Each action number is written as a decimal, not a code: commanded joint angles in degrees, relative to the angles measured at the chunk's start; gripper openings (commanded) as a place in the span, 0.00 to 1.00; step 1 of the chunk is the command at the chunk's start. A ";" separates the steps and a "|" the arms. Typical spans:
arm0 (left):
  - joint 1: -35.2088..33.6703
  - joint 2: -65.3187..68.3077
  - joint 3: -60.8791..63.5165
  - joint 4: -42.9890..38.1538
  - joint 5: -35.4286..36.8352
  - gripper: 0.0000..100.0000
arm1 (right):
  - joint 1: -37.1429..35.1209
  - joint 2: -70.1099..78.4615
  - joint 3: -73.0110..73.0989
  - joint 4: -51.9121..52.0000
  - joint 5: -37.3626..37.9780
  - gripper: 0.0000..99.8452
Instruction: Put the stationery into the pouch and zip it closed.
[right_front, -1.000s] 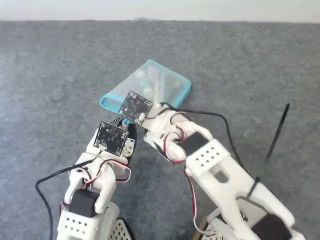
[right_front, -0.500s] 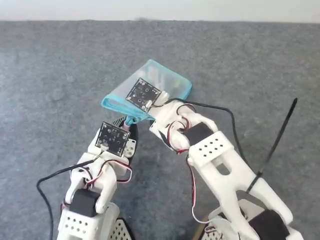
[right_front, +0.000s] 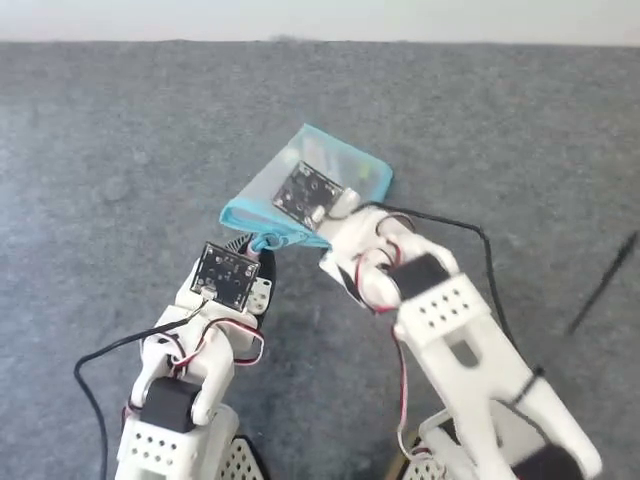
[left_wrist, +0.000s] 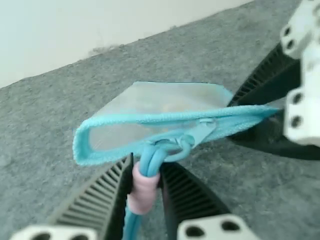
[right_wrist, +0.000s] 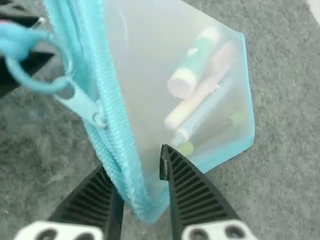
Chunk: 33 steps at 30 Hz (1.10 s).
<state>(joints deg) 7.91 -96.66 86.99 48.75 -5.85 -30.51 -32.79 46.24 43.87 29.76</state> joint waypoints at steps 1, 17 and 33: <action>-2.64 -0.97 -0.66 -2.99 -0.70 0.01 | 4.53 -8.04 5.89 1.89 2.11 0.01; -2.64 -0.97 -0.66 -2.99 -0.62 0.01 | 20.70 -15.87 11.52 5.05 11.96 0.01; -7.03 -0.97 -0.75 -4.04 -0.62 0.01 | 29.76 -15.43 11.25 4.62 18.64 0.01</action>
<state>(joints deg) 6.24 -96.57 86.99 47.43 -6.11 -9.05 -48.00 57.49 47.56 47.34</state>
